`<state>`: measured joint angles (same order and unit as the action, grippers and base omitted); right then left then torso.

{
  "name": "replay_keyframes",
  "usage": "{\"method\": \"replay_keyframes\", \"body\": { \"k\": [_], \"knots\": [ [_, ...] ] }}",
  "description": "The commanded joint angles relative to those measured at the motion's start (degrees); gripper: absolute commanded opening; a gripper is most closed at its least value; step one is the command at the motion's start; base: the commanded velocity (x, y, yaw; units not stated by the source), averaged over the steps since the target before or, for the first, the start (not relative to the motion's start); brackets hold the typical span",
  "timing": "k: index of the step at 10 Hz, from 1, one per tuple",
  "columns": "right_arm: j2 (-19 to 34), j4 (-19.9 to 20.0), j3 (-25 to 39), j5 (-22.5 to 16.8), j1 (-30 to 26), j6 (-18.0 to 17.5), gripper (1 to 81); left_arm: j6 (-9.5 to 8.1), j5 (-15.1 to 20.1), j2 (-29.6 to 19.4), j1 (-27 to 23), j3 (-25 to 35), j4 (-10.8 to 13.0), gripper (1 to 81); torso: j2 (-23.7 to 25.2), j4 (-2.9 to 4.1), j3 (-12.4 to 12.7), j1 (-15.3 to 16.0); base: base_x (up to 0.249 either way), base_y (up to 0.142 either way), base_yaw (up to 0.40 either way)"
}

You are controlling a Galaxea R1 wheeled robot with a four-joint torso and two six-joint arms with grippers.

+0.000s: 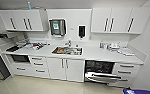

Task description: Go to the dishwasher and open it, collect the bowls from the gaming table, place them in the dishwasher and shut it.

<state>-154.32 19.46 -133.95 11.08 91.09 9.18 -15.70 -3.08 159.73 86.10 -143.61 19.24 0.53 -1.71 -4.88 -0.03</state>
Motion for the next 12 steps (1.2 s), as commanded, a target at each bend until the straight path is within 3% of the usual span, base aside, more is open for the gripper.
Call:
{"method": "replay_keyframes", "body": {
  "k": [1,9,12],
  "knots": [
    [1.4,-0.4,0.2,-3.3,-1.8,0.1,1.0,0.06,2.6,-0.9,-2.3,0.2,0.4,1.0,0.0,0.0,0.0,0.0,0.143,0.0,0.0],
    [1.4,-0.3,0.0,-3.3,-1.9,0.1,1.0,0.06,2.6,-0.9,-2.3,0.2,0.4,1.0,0.0,0.0,0.0,0.0,0.143,0.0,0.0],
    [1.4,-0.3,0.0,-3.3,-1.9,0.1,1.0,0.06,2.6,-0.9,-2.2,0.2,0.4,1.0,0.0,0.0,0.0,0.0,0.144,-0.072,0.0]
  ]
}}
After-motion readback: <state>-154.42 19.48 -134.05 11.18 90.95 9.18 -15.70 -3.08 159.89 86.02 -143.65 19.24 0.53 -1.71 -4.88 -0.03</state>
